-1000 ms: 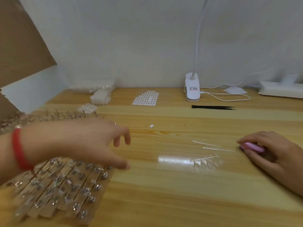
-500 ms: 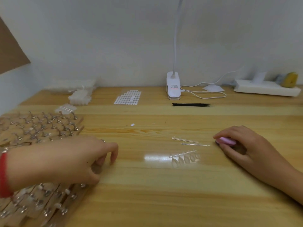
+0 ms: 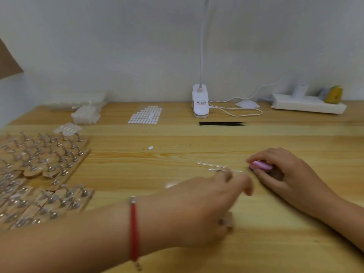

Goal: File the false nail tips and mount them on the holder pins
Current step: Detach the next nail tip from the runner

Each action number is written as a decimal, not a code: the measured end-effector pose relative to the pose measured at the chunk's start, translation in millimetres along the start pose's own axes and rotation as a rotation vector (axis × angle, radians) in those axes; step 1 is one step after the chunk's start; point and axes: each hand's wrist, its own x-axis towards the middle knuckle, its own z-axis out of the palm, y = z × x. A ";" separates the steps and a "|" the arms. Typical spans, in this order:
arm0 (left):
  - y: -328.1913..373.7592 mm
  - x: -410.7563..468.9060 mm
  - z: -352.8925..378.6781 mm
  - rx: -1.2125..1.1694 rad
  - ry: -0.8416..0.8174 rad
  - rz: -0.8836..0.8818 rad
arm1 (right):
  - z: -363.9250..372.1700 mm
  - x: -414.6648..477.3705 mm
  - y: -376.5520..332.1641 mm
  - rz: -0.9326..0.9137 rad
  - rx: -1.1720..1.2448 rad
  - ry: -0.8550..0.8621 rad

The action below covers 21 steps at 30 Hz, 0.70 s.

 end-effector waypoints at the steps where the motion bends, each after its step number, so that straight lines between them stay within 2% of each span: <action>1: 8.9 10.1 2.0 -0.047 0.005 0.035 | -1.3 -0.9 0.3 0.001 0.016 -0.007; 4: 5.8 10.7 -11.3 -0.076 0.002 0.023 | -4.0 -1.5 -2.4 0.004 0.050 -0.003; 8: -28.1 -0.8 -3.0 -0.199 0.138 -0.238 | -1.0 1.3 -0.5 0.046 0.041 0.012; 11: -29.7 -5.3 14.0 -0.311 0.135 -0.323 | -2.3 1.6 -2.3 0.050 0.042 -0.007; 14: -22.4 -21.8 16.4 -0.397 0.154 -0.247 | -3.4 0.5 -2.8 0.044 0.038 -0.010; 17: -20.2 -26.8 21.9 -0.322 0.197 -0.117 | -3.0 0.6 -4.3 0.035 0.031 -0.005; 21: -31.0 -28.9 18.6 -0.426 0.274 -0.108 | -3.2 0.9 -4.7 0.032 0.030 -0.009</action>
